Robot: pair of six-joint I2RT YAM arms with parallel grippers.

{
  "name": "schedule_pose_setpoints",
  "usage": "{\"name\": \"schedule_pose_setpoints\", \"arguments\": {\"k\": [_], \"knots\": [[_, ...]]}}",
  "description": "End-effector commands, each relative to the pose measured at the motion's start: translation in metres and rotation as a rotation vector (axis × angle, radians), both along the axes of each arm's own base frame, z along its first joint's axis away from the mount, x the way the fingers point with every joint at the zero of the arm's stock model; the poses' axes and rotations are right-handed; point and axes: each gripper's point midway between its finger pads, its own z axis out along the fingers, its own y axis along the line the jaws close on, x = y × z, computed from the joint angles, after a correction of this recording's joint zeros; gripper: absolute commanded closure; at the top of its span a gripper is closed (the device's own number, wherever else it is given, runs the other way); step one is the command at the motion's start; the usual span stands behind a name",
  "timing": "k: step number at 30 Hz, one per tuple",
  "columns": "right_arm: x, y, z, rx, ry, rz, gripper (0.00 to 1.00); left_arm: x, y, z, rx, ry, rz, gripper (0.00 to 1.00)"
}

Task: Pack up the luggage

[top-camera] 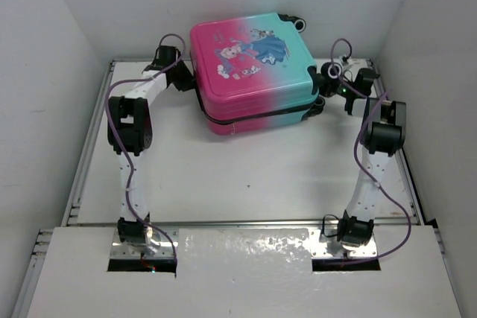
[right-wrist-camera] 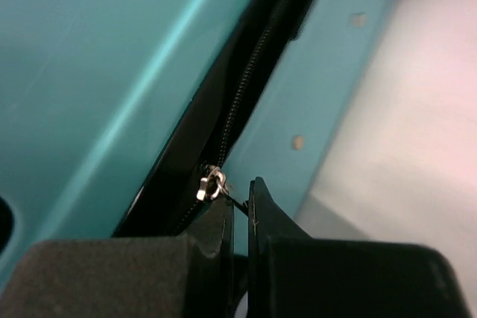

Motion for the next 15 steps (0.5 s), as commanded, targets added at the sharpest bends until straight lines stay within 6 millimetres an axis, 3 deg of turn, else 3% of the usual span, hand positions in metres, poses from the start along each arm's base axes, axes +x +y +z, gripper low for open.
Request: {"name": "schedule_pose_setpoints", "arguments": {"k": [1, 2, 3, 4, 5, 6, 7, 8, 9, 10, 11, 12, 13, 14, 15], "knots": [[0.069, 0.032, 0.017, -0.021, -0.034, -0.016, 1.0, 0.022, 0.044, -0.022, 0.103, -0.037, 0.103, 1.0], [0.074, 0.063, 0.021, -0.045, -0.064, 0.046, 1.0, 0.022, 0.047, -0.003, 0.113, -0.07, 0.105, 1.0], [0.069, 0.08, 0.009, -0.047, -0.036, 0.076, 1.0, 0.021, 0.051, 0.009, 0.122, -0.089, 0.112, 0.94], [0.065, 0.091, 0.006, -0.055, -0.024, 0.079, 1.0, 0.019, 0.06, 0.019, 0.151, -0.102, 0.139, 0.58], [0.046, 0.118, 0.004, -0.058, -0.003, 0.105, 1.0, 0.021, 0.073, 0.05, 0.175, -0.15, 0.161, 0.41], [0.037, 0.125, 0.005, -0.058, 0.002, 0.09, 1.0, 0.02, 0.077, 0.068, 0.193, -0.167, 0.165, 0.11], [0.035, 0.128, 0.01, -0.062, -0.018, 0.051, 1.0, 0.021, 0.109, 0.103, 0.25, -0.191, 0.239, 0.0], [0.016, 0.145, -0.002, -0.07, 0.02, 0.076, 1.0, 0.02, 0.139, 0.122, 0.288, -0.2, 0.295, 0.0], [0.008, 0.152, -0.002, -0.085, 0.025, 0.086, 1.0, 0.017, 0.16, 0.139, 0.312, -0.2, 0.356, 0.0], [0.0, 0.165, 0.007, -0.128, 0.013, 0.08, 1.0, 0.003, 0.206, 0.17, 0.357, -0.186, 0.484, 0.0], [-0.019, 0.168, -0.008, -0.149, 0.055, 0.083, 1.0, -0.005, 0.223, 0.188, 0.349, -0.191, 0.548, 0.0], [-0.029, 0.175, -0.008, -0.167, 0.056, 0.088, 1.0, -0.016, 0.237, 0.205, 0.356, -0.194, 0.586, 0.0], [-0.042, 0.193, 0.01, -0.187, 0.009, 0.114, 1.0, -0.038, 0.247, 0.239, 0.38, -0.229, 0.627, 0.0], [-0.058, 0.197, -0.001, -0.217, 0.034, 0.109, 1.0, -0.049, 0.245, 0.253, 0.42, -0.251, 0.607, 0.0], [-0.068, 0.205, -0.001, -0.237, 0.035, 0.109, 1.0, -0.057, 0.239, 0.245, 0.449, -0.242, 0.598, 0.0]]}}
